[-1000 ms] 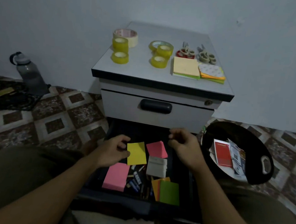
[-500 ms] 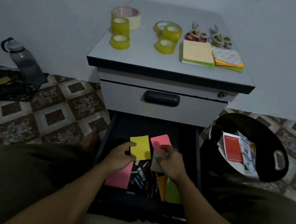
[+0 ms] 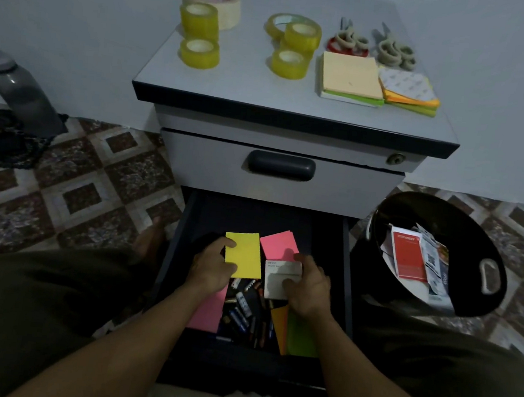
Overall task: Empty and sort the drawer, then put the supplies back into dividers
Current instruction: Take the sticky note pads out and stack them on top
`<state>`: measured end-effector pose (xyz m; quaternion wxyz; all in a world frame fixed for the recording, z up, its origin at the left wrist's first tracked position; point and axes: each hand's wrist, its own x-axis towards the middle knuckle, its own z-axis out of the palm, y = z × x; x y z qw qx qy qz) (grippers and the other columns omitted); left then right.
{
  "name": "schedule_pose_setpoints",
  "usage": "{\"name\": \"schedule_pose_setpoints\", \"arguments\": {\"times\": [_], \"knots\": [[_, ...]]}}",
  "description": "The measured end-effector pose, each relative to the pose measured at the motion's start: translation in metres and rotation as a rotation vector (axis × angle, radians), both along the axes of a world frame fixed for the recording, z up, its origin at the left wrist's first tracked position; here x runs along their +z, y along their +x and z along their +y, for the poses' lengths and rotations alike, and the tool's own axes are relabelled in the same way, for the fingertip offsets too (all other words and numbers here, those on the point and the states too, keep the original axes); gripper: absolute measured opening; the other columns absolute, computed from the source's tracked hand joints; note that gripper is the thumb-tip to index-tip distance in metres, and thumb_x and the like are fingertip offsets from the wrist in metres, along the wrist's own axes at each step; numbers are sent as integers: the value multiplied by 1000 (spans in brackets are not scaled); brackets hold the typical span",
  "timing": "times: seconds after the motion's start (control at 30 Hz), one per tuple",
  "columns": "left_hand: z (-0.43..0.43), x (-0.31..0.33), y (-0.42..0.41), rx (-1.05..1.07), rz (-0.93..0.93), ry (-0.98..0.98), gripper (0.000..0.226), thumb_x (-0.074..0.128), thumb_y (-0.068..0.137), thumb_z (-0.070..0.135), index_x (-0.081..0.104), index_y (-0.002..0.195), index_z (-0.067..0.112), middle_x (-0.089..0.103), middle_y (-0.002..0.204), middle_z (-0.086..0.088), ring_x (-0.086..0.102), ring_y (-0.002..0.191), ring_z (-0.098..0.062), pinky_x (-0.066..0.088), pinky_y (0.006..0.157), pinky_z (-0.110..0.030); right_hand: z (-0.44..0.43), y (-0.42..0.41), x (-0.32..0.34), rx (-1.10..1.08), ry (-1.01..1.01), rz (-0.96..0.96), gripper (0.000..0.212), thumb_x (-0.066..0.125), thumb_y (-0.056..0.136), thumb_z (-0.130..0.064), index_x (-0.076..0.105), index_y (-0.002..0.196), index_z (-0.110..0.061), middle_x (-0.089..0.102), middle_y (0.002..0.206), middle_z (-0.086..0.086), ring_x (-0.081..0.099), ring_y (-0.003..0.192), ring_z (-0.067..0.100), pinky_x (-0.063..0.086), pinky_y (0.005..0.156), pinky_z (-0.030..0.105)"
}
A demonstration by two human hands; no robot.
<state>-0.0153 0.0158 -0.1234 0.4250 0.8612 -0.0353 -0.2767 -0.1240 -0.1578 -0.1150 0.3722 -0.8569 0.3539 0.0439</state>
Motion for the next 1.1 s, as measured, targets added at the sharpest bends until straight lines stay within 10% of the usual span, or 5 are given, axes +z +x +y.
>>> {"name": "schedule_pose_setpoints", "arguments": {"times": [0.17,0.43,0.6,0.87,1.1], "knots": [[19,13,7,7,40,-146,47,61,93,-1,57,128,30,55,92,-8,53,78,-19,46,66,-31,-9,7,15,-168,296,-131,34,53,97,-9,52,130,-16,61,114,1,61,90,17,52,61,23],[50,29,-5,-15,197,-69,57,57,90,-6,53,131,33,53,95,-10,58,81,-21,58,67,-33,-19,-8,36,-116,383,118,29,42,90,6,61,109,-5,61,91,9,60,81,23,53,67,33],[54,26,-22,-59,163,102,66,47,86,-7,44,144,25,60,103,-10,54,66,-17,40,47,-18,-8,-16,38,-6,185,308,34,46,97,-8,61,126,3,61,127,22,57,120,37,47,96,36],[55,17,-41,-281,42,328,91,75,81,21,25,156,33,30,153,-9,43,133,-28,43,107,-35,13,-37,36,33,61,315,53,58,91,-15,40,141,-15,44,142,18,49,127,34,43,99,31],[59,24,-36,-379,128,293,107,86,72,39,20,156,37,20,159,-9,33,141,-25,36,111,-28,23,-46,29,84,128,361,95,73,78,-12,21,155,-35,18,154,14,43,134,34,43,106,33]]}}
